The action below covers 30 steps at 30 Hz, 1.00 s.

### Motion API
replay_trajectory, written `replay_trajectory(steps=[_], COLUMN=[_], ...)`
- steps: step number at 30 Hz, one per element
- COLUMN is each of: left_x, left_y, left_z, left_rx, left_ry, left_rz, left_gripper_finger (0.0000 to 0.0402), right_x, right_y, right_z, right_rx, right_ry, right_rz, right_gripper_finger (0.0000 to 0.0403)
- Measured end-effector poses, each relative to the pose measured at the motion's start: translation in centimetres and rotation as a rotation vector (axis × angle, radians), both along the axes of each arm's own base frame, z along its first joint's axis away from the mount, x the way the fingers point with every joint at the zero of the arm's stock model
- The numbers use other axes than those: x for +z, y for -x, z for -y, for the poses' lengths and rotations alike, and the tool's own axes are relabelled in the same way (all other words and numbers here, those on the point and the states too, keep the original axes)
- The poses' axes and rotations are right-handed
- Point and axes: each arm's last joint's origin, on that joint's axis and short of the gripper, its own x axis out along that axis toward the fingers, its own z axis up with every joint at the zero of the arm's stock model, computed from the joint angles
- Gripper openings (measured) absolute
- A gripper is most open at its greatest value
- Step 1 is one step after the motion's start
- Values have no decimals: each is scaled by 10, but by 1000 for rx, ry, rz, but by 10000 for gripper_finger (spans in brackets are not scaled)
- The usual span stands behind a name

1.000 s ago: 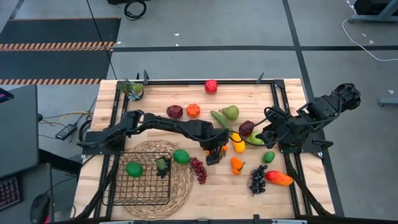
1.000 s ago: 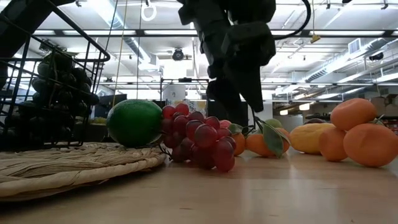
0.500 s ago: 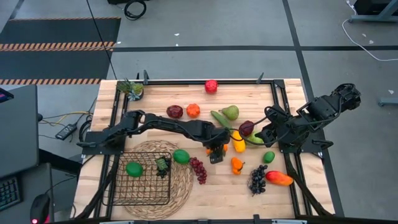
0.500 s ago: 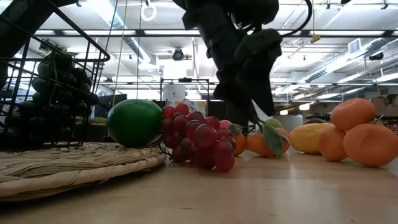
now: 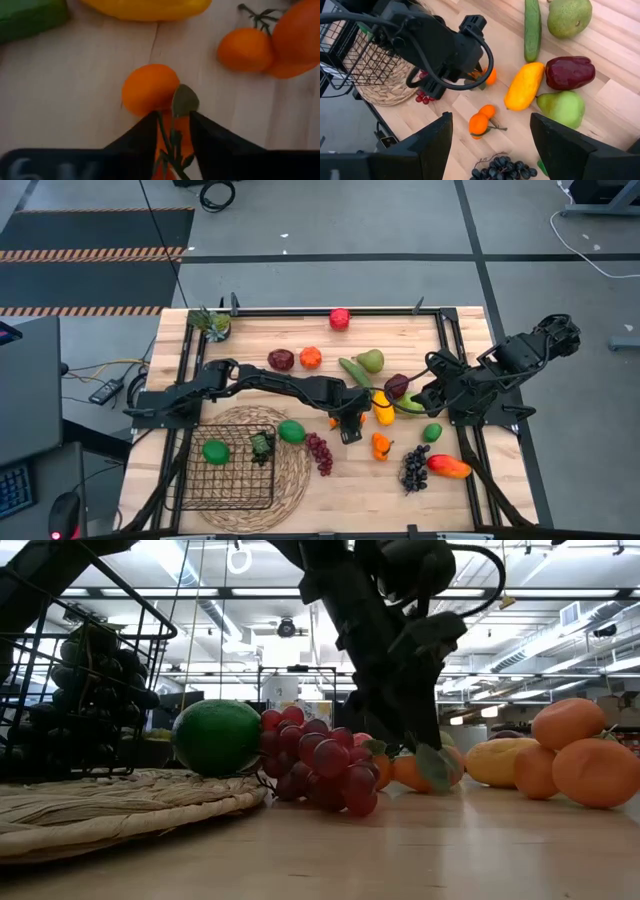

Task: Build produce basket
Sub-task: Put the top tangerine into the black wire basket

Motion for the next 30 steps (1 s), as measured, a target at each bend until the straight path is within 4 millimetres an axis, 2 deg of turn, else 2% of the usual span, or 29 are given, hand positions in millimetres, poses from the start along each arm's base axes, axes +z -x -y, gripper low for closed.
replay_trajectory(steps=[6,12,18,23,27,30], left_x=[20,46,81,116,128,145], left_y=[-5,-9,0,18,40,56], left_z=[1,0,-1,-1,-3,-3], left_rx=[-23,-25,-31,-82,-87,-68], left_ry=[57,57,49,17,5,13], left_rz=[30,56,-24,-125,-236,-268], left_gripper_finger=[13,17,8,14,9,10], right_x=[0,-1,-3,-3,-3,-3], right_y=[0,2,5,5,5,5], right_z=[0,1,2,3,3,4], right_rx=[8,14,18,12,14,14], right_ry=[6,18,30,48,62,65], right_rz=[-8,-25,-62,-57,-54,-57], right_gripper_finger=[270,270,270,270,270,270])
